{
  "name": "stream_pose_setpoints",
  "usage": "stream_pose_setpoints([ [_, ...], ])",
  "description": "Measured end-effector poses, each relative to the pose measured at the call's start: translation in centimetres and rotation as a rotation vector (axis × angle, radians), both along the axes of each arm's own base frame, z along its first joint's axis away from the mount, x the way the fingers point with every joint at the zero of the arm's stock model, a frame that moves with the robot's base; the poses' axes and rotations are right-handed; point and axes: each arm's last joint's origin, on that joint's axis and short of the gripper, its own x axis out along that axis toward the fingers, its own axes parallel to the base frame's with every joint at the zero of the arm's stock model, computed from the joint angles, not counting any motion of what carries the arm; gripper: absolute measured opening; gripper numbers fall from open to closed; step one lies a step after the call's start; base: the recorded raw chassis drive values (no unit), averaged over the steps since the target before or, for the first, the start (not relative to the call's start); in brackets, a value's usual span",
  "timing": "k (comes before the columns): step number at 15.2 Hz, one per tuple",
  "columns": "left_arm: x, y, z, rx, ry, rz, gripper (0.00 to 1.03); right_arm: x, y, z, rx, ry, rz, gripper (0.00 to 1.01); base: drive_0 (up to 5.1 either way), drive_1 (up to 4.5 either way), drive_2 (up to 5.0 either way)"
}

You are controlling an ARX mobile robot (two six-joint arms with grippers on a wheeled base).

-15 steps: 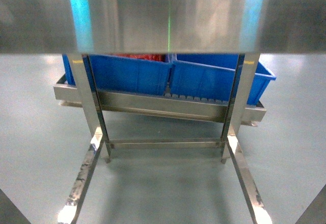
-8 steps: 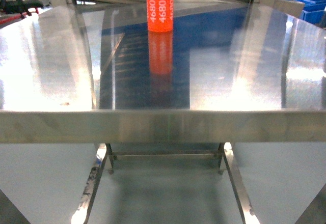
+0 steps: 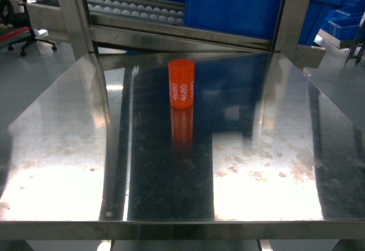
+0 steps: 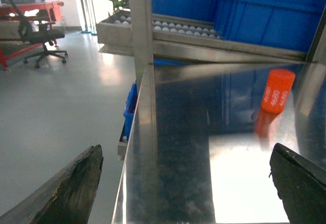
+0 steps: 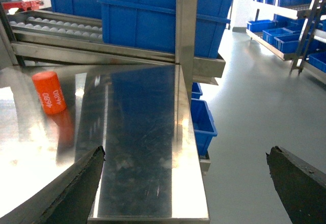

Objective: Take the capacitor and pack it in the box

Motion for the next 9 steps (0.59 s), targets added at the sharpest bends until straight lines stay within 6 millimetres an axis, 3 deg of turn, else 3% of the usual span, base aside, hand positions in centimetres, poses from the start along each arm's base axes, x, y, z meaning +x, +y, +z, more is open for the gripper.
stream_pose_setpoints([
  [9,0.00,0.00,0.01,0.000,0.000,0.000,0.98,0.00,0.00,0.00,0.001,0.000,-0.001,0.98,0.0,0.00,0.0],
])
